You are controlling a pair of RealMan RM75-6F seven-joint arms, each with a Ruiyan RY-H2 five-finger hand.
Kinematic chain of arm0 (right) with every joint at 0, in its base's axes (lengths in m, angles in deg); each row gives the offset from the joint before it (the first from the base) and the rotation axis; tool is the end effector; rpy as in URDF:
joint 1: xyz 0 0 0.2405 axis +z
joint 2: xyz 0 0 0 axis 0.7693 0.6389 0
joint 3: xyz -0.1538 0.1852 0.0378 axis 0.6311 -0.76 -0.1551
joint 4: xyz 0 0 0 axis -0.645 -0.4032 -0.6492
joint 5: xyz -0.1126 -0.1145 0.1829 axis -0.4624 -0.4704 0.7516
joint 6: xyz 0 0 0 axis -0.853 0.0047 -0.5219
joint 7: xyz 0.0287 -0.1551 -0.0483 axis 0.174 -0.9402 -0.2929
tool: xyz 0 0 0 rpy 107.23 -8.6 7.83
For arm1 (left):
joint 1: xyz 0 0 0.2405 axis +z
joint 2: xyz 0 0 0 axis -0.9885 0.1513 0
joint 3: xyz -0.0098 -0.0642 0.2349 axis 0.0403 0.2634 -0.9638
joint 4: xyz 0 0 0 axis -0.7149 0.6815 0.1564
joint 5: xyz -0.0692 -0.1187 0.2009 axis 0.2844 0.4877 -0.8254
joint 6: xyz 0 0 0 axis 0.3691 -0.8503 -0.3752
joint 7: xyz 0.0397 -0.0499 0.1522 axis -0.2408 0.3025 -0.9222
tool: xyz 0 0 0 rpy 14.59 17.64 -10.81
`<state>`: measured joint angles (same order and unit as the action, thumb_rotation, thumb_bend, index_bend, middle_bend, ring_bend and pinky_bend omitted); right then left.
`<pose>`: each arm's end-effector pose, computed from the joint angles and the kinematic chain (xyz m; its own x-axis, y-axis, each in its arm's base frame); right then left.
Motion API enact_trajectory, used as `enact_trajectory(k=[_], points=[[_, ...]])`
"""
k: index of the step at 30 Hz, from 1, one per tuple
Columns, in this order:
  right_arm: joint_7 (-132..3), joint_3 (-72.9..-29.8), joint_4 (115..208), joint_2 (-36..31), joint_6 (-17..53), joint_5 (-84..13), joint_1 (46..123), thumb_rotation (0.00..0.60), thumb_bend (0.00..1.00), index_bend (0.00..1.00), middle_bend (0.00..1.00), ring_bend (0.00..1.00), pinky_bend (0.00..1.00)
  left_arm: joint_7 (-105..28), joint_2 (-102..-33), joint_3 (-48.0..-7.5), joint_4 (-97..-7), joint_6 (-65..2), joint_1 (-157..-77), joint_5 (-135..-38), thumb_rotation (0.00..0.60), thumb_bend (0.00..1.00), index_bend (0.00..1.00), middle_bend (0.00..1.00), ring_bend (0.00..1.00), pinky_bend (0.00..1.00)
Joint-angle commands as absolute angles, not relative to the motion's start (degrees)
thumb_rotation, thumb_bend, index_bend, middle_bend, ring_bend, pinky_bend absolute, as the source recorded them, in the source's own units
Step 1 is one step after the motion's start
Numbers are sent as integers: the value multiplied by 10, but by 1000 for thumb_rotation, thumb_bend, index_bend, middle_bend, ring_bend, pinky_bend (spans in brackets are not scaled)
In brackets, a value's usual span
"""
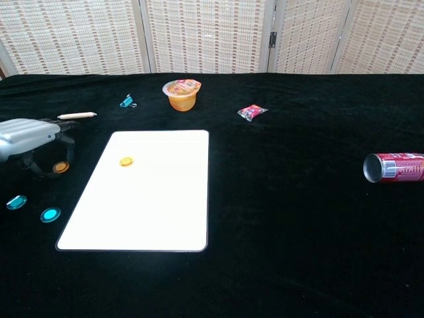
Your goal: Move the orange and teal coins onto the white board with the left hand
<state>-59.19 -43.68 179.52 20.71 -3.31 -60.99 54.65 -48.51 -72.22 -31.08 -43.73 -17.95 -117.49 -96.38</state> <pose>-0.3151 -0.2004 0.1408 0.3491 -0.0094 0.9370 -0.9364 -0.0424 0.3485 -0.2717 0.3787 -0.0260 0.6167 0.2761 0.7372 0.7864 -0.2578 -0.5613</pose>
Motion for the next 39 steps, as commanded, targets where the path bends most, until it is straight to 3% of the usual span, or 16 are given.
enact_trajectory(k=[1,12,39], points=[[-592,-437,1796,207,-33,-610,547,600,459,0,10,0,0,-476,-707,-305,-464,-180,-1178,-969,600,405,520,50,0,0],[-592,-439,1796,209,-30,-606,548,600,459,0,10,0,0,-498,-696,-277,-525,-153,-1224,-963,600,406,515,50,0,0],[-587,-441,1791,211,-27,-595,545,600,459,0,10,0,0,-577,-775,-256,-499,-106,-1310,-892,600,407,500,50,0,0]])
